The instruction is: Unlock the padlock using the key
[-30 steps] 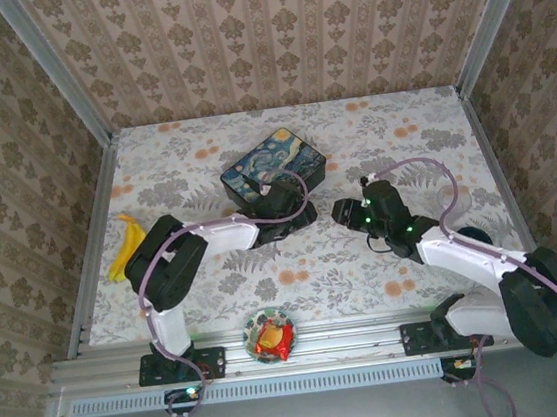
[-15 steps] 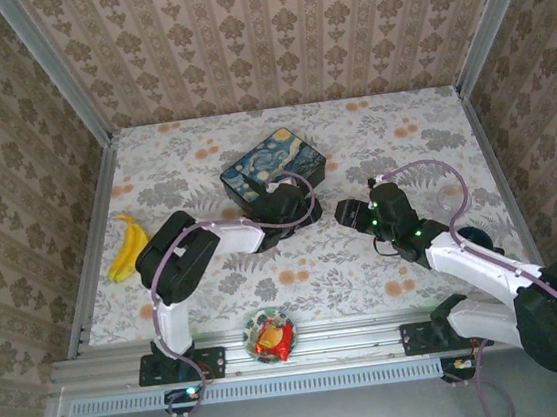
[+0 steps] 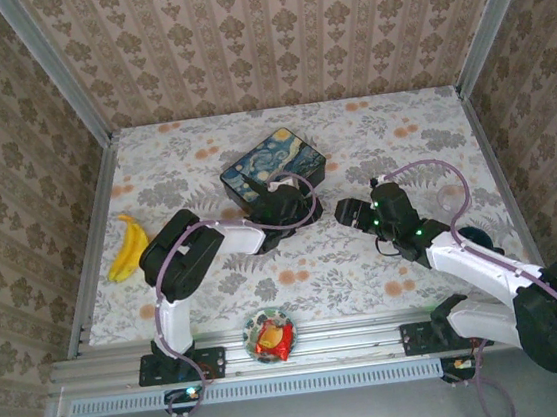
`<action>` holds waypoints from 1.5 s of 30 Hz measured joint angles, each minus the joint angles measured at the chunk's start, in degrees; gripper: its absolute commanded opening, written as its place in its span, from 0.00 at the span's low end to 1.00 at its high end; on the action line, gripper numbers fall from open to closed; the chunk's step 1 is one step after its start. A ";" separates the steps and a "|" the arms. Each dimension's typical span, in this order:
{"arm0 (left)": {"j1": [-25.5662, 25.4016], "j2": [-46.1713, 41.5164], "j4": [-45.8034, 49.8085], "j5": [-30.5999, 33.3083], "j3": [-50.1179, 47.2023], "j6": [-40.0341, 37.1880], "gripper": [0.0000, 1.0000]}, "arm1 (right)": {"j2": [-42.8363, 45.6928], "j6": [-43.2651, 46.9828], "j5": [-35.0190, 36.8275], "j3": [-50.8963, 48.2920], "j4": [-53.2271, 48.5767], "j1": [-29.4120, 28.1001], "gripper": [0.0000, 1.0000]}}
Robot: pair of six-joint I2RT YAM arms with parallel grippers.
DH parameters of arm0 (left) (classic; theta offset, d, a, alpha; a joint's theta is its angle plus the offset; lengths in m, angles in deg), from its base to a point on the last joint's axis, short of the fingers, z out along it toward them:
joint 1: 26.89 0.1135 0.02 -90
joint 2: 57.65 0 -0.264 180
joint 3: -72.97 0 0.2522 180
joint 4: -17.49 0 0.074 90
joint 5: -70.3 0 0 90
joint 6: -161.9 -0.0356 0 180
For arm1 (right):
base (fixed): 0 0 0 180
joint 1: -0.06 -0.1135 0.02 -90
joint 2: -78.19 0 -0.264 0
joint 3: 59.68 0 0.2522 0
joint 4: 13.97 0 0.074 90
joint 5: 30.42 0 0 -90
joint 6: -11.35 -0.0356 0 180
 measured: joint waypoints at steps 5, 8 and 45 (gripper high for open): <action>-0.07 0.02 -0.04 -0.09 -0.04 0.02 0.49 | 0.00 0.00 0.22 0.00 0.00 0.04 0.82; -0.04 0.24 -0.50 -0.02 -0.28 0.09 0.43 | 0.00 0.00 0.22 0.00 0.00 0.04 0.82; 5.29 -6.47 20.46 -19.10 3.15 10.45 0.00 | -5.75 11.78 -0.09 0.76 -0.55 -7.06 0.64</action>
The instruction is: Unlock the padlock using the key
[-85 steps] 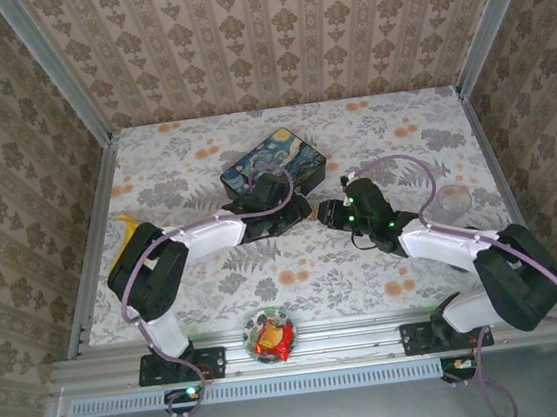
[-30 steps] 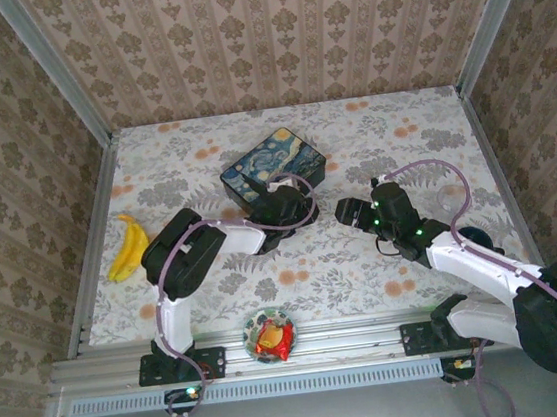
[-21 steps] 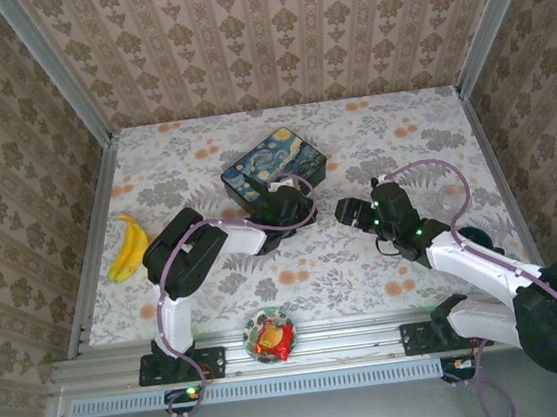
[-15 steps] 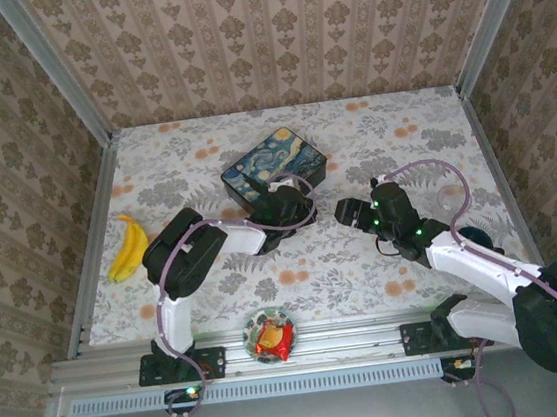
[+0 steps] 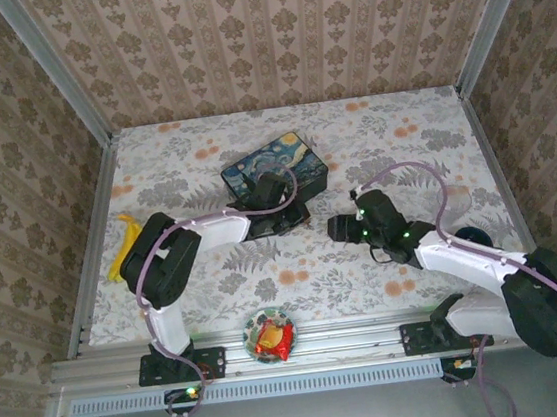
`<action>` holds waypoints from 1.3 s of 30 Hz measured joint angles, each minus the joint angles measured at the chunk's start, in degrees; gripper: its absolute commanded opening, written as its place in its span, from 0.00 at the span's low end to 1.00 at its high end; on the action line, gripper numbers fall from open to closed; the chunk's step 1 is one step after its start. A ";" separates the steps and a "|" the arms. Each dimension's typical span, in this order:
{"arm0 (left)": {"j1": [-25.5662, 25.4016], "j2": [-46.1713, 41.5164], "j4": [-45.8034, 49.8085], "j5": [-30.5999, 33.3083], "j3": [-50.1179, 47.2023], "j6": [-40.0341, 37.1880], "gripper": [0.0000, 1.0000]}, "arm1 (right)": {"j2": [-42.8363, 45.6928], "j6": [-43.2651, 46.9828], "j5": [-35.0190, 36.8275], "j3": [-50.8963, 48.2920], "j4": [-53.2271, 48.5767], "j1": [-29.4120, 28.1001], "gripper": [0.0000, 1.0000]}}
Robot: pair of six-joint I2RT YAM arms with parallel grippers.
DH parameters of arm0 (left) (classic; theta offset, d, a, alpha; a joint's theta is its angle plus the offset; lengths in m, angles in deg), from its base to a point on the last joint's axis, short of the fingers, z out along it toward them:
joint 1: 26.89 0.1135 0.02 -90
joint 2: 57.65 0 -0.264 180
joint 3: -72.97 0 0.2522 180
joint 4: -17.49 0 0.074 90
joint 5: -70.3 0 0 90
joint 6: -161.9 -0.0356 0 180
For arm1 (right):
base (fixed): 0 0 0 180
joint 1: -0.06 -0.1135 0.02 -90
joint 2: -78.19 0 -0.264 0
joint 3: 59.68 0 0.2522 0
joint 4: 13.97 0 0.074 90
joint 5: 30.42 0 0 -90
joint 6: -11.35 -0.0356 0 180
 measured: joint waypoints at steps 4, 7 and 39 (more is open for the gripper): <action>0.66 -0.42 2.69 -2.03 1.07 1.44 0.00 | -3.02 3.39 1.95 1.79 -0.55 -4.76 0.61; 1.05 -0.42 4.39 -3.10 1.92 1.90 0.00 | -5.49 5.70 3.15 3.21 -0.74 -7.15 0.60; 2.84 -0.83 7.48 -8.28 3.04 2.34 0.00 | -11.96 15.39 5.68 5.68 -0.42 -9.64 0.54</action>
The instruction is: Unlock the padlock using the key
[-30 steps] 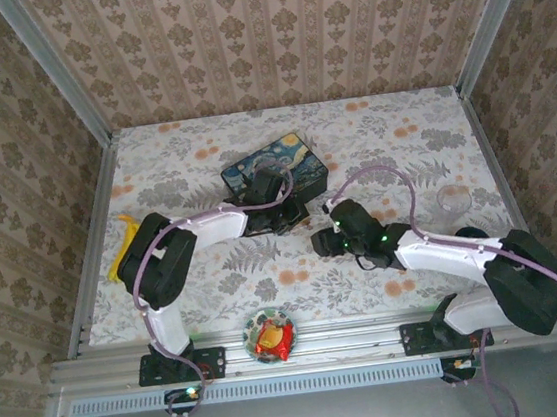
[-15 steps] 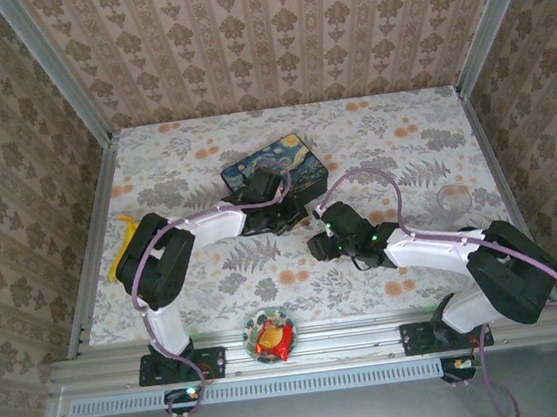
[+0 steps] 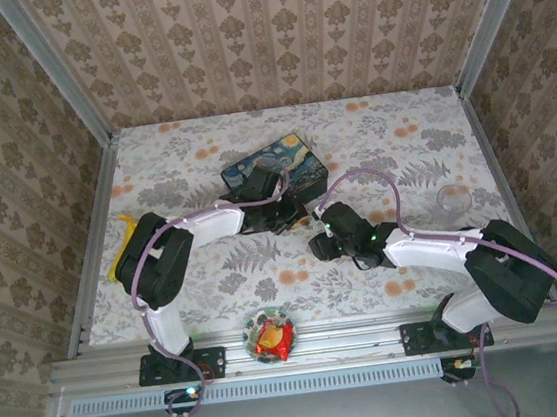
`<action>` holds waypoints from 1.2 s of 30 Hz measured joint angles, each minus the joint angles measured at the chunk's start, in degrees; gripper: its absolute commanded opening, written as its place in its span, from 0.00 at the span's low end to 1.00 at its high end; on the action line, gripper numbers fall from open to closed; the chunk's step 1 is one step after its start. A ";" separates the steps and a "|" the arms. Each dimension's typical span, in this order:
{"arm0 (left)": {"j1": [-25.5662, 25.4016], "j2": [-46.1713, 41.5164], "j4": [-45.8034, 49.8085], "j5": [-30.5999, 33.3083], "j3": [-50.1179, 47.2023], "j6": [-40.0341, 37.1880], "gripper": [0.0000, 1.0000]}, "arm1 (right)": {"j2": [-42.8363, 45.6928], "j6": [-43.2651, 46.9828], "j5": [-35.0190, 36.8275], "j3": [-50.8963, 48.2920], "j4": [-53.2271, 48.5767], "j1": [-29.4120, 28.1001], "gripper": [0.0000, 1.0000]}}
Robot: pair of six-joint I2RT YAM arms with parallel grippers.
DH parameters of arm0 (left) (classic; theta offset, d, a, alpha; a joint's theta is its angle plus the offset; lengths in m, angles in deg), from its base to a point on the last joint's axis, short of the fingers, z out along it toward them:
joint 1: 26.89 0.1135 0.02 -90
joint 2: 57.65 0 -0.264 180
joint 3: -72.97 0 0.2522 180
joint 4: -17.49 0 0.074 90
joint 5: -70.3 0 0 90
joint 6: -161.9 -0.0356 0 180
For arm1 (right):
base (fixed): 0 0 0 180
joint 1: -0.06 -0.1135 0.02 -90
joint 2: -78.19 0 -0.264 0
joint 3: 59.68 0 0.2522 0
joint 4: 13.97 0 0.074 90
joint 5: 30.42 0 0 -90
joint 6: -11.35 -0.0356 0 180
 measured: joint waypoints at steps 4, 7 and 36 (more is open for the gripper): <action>0.13 0.02 0.81 -0.37 0.39 0.02 0.00 | -0.11 0.90 -0.04 0.00 1.03 0.00 0.52; 0.15 0.02 1.05 -0.42 0.52 0.02 0.00 | -0.11 1.77 -0.09 0.00 1.97 -0.04 0.49; 0.85 0.13 2.16 -1.70 1.25 0.24 0.00 | -9.62 12.24 4.66 6.27 6.56 -0.70 0.35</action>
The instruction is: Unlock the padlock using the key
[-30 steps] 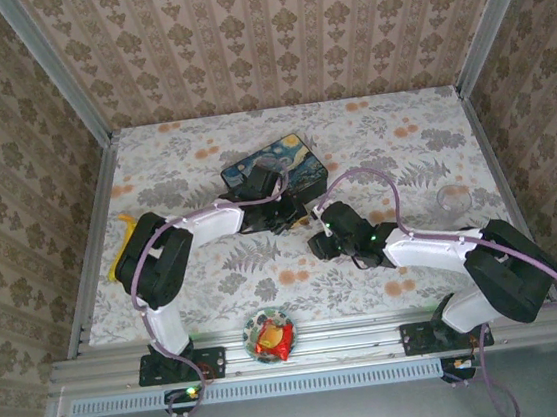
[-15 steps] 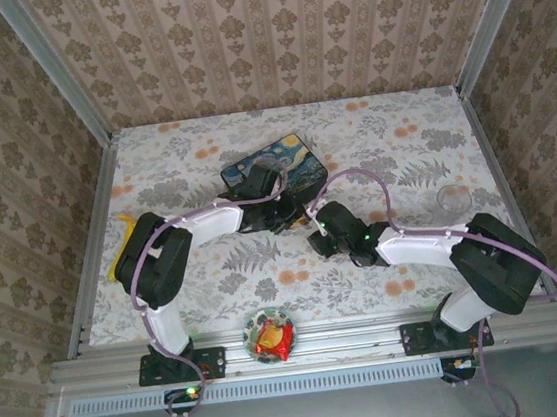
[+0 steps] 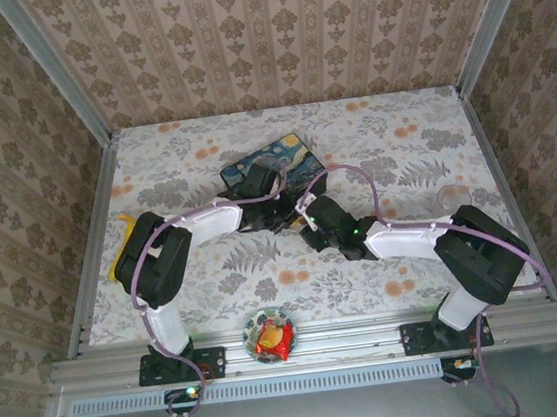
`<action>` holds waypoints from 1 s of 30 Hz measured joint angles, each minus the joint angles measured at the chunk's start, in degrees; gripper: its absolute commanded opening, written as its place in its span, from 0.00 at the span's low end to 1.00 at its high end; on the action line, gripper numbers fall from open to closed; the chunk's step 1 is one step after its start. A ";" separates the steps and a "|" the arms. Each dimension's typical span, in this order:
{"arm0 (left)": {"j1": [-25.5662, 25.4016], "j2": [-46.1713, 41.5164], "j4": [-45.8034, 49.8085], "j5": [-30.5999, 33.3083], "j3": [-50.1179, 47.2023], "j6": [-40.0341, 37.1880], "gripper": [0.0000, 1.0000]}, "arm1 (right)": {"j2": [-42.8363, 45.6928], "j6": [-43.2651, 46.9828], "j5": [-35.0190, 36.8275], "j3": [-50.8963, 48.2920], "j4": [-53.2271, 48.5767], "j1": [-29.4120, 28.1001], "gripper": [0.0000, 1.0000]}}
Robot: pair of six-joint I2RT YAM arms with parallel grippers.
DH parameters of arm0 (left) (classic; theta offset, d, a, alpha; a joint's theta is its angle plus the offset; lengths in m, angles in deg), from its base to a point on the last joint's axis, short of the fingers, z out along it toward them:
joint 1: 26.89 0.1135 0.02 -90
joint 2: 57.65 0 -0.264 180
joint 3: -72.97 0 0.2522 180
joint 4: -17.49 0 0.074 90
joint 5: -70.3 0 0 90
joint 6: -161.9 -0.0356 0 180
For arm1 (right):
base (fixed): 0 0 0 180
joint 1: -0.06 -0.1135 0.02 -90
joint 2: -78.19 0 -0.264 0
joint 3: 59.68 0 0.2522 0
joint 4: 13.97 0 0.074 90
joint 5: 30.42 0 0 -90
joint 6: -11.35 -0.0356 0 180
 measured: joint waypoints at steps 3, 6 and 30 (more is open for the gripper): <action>0.26 0.00 0.20 -0.02 0.11 -0.02 0.00 | -0.63 0.04 0.28 0.37 0.52 0.00 0.33; 0.57 0.00 0.26 0.02 0.11 -0.04 0.00 | -1.44 0.07 0.55 0.83 1.03 0.00 0.33; 1.51 0.98 -1.81 1.29 0.50 0.17 0.00 | -4.24 -7.78 -19.37 2.32 3.52 8.26 0.00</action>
